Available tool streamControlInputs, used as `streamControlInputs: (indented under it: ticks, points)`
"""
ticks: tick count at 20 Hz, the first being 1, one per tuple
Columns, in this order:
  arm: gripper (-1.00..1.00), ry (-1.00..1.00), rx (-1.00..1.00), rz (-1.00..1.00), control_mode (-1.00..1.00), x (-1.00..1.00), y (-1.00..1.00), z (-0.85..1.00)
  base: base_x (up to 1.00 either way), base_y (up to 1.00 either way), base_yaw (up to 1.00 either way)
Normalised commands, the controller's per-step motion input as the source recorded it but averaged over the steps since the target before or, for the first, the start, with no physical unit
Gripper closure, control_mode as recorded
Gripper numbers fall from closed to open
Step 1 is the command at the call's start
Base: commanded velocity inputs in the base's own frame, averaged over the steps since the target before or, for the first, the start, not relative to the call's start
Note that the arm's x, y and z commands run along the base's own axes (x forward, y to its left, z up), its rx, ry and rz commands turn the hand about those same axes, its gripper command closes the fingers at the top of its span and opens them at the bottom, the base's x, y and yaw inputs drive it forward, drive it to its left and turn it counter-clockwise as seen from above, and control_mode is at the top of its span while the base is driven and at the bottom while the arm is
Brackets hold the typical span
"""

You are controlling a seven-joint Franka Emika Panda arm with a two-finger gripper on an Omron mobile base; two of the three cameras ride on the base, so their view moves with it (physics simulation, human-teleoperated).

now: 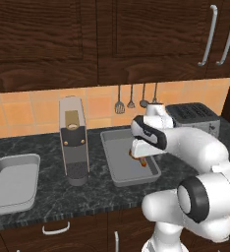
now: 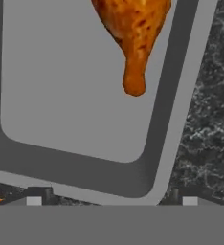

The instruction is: Place one carrot and one chicken drumstick in each tupperware on the nearby counter, to pack two identical lunches.

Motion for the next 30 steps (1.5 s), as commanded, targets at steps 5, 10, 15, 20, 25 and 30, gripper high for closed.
streamControlInputs:
  ticks: [5,10,15,20,25,30]
  points:
    - [-1.00,-0.12,0.05,0.00,-1.00,-1.00,-0.12,0.16,0.00,0.00,0.00]
    - [-1.00,-0.10,0.01,0.00,-1.00,-1.00,-0.04,0.86,0.00,0.00,0.00]
    - [-1.00,-0.10,0.02,0.00,-1.00,-1.00,-0.04,1.00,0.00,0.00,0.00]
    - [-1.00,-0.17,-0.05,0.00,-1.00,-0.50,-0.25,0.75,0.00,0.00,0.00]
    - [-1.00,-0.03,-0.08,-0.03,-1.00,-0.13,-0.21,0.68,0.00,0.00,0.00]
    - [-1.00,-0.07,0.00,0.00,-1.00,-0.51,0.00,0.25,0.00,0.00,0.00]
